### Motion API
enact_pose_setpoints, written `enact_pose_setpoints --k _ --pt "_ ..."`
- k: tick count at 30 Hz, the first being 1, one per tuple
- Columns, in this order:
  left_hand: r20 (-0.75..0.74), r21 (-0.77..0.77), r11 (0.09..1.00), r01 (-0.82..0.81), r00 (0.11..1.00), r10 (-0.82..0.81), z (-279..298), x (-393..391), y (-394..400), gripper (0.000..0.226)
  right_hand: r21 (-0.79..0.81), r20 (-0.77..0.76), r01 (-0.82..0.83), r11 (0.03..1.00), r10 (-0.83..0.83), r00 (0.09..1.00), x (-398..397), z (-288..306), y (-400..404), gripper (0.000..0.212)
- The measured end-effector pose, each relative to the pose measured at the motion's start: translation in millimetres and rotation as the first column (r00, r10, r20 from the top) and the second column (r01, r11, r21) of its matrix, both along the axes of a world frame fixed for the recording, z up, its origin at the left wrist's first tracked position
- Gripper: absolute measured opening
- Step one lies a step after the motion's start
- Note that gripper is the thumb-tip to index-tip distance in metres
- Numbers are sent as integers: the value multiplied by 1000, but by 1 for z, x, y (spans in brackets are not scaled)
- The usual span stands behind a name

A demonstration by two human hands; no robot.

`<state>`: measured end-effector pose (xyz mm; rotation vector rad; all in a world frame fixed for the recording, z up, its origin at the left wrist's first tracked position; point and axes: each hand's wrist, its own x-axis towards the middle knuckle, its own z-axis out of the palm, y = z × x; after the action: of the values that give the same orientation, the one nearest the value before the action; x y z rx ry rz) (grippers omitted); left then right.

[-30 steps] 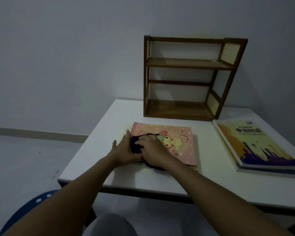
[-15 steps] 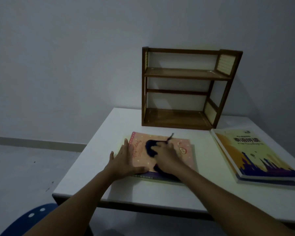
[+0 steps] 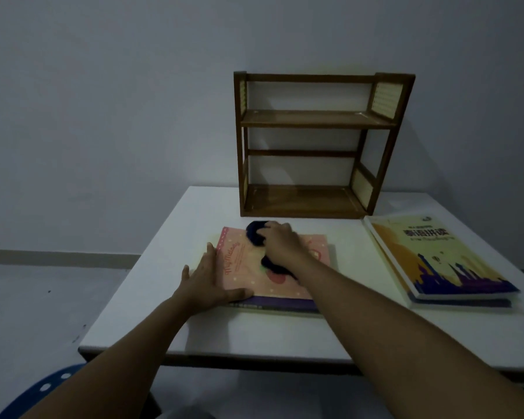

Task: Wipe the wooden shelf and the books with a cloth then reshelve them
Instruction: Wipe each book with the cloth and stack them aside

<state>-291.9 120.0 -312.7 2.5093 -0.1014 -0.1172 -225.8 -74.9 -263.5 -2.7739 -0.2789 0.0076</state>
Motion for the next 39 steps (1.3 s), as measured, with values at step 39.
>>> enact_pose_setpoints --k 39 --pt "-13 112 993 25 1000 -24 2 -7 -7 148 -68 -62 22 997 -26 998 -53 -4 -66 52"
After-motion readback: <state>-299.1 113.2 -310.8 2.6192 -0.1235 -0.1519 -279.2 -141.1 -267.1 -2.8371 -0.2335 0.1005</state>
